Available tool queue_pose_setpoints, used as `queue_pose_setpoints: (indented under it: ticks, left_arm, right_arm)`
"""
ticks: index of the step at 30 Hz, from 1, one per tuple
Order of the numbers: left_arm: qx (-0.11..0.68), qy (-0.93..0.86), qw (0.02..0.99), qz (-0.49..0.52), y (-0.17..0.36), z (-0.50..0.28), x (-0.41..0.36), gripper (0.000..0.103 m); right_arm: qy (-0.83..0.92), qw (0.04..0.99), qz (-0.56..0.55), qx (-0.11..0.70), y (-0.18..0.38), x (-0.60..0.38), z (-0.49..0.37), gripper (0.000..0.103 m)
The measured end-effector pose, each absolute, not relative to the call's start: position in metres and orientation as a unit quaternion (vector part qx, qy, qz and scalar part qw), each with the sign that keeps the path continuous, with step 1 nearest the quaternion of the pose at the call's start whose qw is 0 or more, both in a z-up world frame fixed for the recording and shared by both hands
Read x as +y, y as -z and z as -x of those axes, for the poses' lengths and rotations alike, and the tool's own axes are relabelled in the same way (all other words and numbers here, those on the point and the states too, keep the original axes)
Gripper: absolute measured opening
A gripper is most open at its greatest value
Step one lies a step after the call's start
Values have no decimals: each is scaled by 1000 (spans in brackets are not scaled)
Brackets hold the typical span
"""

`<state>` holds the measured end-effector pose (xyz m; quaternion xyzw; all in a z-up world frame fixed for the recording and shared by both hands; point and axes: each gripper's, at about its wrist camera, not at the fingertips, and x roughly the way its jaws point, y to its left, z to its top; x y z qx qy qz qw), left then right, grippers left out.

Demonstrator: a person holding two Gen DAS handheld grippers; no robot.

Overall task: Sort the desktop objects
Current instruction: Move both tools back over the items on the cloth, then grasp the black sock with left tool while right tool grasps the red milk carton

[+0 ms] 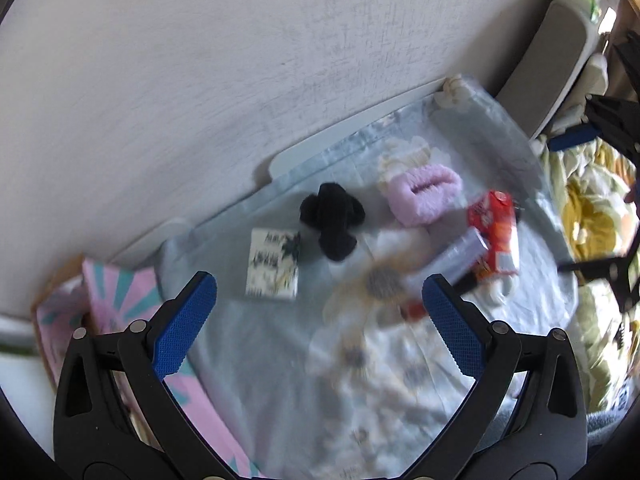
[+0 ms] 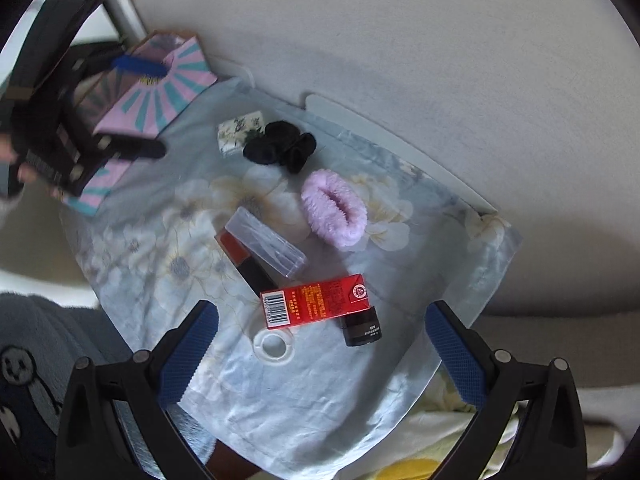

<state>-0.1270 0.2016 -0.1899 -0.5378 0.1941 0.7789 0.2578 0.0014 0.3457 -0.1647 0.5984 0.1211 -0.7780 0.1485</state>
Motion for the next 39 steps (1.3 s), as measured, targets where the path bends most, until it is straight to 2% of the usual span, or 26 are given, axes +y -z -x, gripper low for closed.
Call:
queue_pose_setpoints:
  ticks: [7,12,17,18,20,21,22,23,25,28,39]
  left_arm:
    - [232,-760,258,550,242,154,232,102]
    - [236,-756,253,555,259,164,238,102]
    - [232,-753,256,560,267,171,240,95]
    - [233,-754,255,559,268,171,240,92]
    - [232,-754,254,559,270,171,240,74]
    - [227,-754,256,561,271,171,239,52]
    - [223,-752,257,564,272,171,238,29]
    - [220,-749,257,570,274,171,237,25]
    - [229,-744,262,571,277,167,238,18]
    - [246,-746,267,558,273,159,240,16]
    - [217,-763,271,545,216,145,227,13]
  right_arm:
    - [751,180,-618,148,216,343,11,103]
    - [738,190,-621,183,237,338,10,103]
    - [734,199,-623,182,250,336,13,103]
    - [734,200,-622,185,252,336,13,103]
    - [733,203,-621,188,255,335,14,103]
    - [736,205,-617,191,255,334,14,101]
    - [736,210,-615,191,255,334,13,95]
    - [734,216,-617,187,255,334,13,85]
    - [732,217,-618,188,255,334,13,86]
    - [734,213,-618,183,252,335,12,86]
    - [749,174,-625,138,213,343,12,86]
